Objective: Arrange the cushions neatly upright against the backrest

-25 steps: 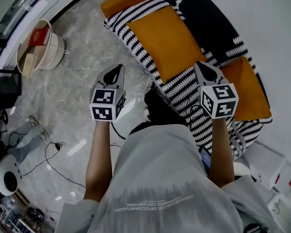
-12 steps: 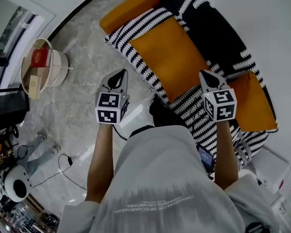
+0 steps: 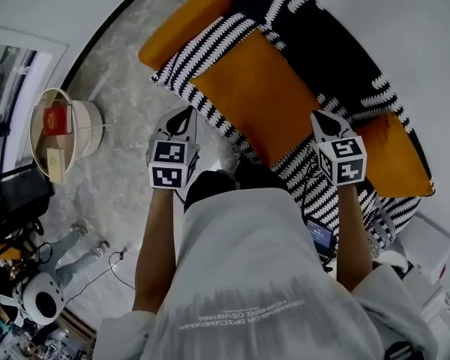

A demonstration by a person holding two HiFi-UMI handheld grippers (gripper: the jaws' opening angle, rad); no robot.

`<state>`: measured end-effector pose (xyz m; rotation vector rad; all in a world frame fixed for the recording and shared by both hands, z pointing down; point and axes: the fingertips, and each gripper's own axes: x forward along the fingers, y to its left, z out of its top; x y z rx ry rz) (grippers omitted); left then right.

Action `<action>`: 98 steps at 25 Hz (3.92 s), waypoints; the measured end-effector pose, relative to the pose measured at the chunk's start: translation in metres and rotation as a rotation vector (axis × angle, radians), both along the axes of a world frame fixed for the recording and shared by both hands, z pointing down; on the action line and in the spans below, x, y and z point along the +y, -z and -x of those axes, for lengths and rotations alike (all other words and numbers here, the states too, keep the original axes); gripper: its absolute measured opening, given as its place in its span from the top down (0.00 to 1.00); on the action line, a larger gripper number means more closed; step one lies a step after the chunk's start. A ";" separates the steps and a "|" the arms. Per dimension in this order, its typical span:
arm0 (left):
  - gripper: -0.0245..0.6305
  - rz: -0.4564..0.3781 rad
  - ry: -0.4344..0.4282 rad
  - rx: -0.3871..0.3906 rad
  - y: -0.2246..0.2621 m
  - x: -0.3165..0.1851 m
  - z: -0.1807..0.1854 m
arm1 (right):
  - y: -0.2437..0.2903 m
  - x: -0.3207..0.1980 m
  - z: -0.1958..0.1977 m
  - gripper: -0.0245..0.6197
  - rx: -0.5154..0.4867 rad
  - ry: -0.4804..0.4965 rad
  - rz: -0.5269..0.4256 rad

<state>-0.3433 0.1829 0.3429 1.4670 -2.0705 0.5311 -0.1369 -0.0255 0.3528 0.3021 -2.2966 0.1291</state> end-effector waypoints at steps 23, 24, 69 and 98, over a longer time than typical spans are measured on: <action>0.93 0.214 -0.548 0.003 -0.076 -0.070 0.115 | -0.037 0.027 0.001 0.96 0.080 -0.551 0.048; 0.93 0.221 -0.572 0.006 -0.080 -0.069 0.116 | -0.040 0.033 -0.002 0.96 0.087 -0.569 0.051; 0.55 0.768 -0.737 0.139 -0.366 -0.040 0.138 | -0.382 0.192 -0.126 0.68 0.319 -0.889 0.586; 0.82 0.709 -0.594 0.145 -0.375 -0.049 0.155 | -0.351 0.175 -0.105 0.92 0.379 -0.779 0.486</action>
